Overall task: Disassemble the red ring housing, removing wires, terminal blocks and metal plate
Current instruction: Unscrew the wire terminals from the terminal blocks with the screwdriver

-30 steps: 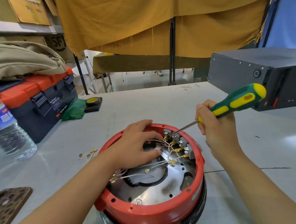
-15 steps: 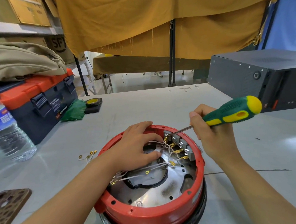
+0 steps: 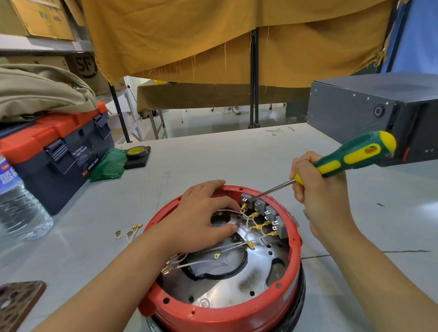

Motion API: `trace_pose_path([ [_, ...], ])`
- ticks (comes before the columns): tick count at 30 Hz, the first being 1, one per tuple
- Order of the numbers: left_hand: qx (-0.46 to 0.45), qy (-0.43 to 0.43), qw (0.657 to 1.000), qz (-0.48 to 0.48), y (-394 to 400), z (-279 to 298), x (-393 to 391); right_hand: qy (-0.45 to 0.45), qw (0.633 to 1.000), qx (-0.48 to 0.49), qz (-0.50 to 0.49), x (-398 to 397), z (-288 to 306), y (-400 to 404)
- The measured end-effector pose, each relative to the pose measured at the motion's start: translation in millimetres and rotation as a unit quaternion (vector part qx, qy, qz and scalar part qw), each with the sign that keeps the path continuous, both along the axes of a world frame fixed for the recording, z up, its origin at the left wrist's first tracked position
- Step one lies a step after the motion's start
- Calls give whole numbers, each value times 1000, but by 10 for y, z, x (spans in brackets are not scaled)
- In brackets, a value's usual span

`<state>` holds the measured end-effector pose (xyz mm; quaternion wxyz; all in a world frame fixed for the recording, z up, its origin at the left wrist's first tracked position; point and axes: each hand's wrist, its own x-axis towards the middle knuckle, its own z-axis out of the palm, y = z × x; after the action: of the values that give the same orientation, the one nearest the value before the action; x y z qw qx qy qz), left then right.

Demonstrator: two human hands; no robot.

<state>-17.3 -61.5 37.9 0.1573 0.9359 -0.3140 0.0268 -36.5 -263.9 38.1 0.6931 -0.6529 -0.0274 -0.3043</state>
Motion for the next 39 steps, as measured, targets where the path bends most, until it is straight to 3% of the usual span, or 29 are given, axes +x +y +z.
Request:
trace_pose_path([
  [16,0,-8,1000,13,-7,-40,44,37,996,83,-15,33,1,26],
  [39,-29,3,999,35,-60,-37,67,87,988,130,-10,118,-71,37],
])
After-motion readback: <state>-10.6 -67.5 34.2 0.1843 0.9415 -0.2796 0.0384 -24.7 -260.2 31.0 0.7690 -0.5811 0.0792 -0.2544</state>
